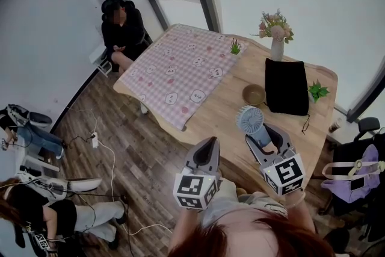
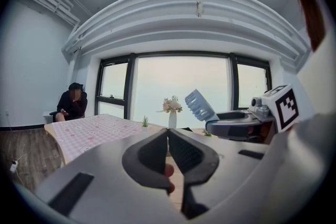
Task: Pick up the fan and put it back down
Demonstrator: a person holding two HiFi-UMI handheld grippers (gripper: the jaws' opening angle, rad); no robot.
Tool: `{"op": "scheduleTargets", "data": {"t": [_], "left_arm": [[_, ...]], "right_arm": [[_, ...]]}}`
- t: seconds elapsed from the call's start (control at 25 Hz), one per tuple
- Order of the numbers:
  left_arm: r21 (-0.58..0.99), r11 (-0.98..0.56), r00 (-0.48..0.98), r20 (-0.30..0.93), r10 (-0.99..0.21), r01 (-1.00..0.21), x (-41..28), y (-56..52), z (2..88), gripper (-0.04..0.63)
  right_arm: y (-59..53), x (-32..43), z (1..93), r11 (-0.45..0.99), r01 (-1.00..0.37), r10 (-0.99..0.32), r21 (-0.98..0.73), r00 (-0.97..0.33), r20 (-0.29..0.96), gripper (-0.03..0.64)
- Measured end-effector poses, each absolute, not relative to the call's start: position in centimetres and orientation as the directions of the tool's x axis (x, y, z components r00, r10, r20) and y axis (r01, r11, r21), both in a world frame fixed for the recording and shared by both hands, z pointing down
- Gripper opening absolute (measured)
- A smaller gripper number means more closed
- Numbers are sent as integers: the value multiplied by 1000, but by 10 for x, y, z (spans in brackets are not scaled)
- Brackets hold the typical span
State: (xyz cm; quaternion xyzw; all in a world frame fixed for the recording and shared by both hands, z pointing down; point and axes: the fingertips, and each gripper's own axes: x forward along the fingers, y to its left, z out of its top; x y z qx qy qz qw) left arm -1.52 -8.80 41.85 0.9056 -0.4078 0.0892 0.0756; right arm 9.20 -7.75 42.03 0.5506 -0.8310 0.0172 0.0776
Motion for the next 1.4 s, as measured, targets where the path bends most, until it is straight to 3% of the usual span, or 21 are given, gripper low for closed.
{"op": "scheduleTargets", "data": {"t": [1.4], "left_arm": [[97, -695, 694, 244, -677, -713, -28, -136, 412, 14]], "right_arm": [[-126, 67, 424, 382, -918, -910, 109, -354, 216, 213]]}}
